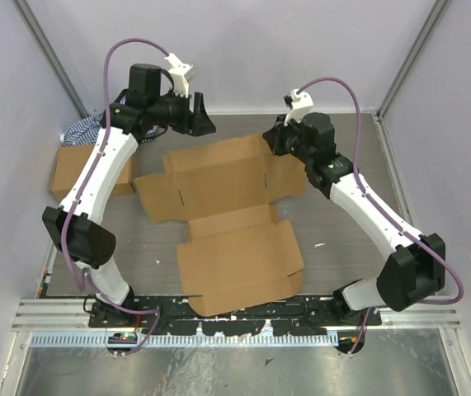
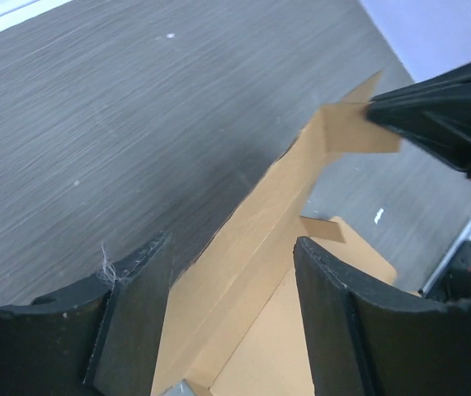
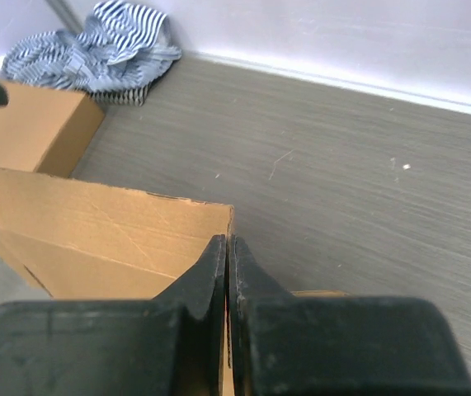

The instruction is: Fold the paper box

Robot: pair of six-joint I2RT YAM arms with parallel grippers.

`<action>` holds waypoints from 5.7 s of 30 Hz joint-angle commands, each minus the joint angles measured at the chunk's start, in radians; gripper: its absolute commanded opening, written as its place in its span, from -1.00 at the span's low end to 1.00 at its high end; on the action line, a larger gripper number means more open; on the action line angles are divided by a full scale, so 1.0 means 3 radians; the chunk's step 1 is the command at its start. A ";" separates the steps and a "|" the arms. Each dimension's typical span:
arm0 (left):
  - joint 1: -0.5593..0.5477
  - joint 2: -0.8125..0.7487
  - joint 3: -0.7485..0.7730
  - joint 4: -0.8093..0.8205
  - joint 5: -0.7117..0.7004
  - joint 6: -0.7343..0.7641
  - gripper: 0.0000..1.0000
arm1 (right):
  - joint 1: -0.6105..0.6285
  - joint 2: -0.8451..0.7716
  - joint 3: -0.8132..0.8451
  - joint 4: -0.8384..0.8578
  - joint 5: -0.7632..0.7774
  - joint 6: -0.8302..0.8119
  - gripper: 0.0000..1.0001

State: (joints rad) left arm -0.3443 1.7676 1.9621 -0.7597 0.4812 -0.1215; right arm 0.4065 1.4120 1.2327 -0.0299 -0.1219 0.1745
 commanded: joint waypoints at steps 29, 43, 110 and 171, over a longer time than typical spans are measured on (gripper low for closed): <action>-0.0241 -0.0356 -0.1067 -0.0289 0.1088 0.0869 0.25 | 0.0197 -0.0616 -0.0272 -0.0328 -0.0456 -0.0116 -0.97; -0.0269 -0.0194 -0.0916 -0.0604 0.1032 0.0952 -0.06 | 0.0200 -0.0464 -0.0154 -0.0467 -0.0528 -0.0137 -0.93; -0.1315 -0.0468 -0.1939 0.0968 -0.2892 0.2231 -1.00 | -0.0977 0.1880 0.0344 0.0897 -0.2959 -0.0372 -0.32; -0.2028 -0.0444 -0.2572 0.1890 -0.4367 0.2949 -1.00 | -0.0904 0.2022 0.1087 -0.1369 -0.3490 -0.2464 0.01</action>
State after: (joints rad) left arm -0.9451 1.6993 1.2270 -0.2951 -0.7914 0.6861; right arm 0.1417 2.0186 1.5169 -0.4389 -1.1206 -0.5331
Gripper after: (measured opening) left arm 0.033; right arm 0.508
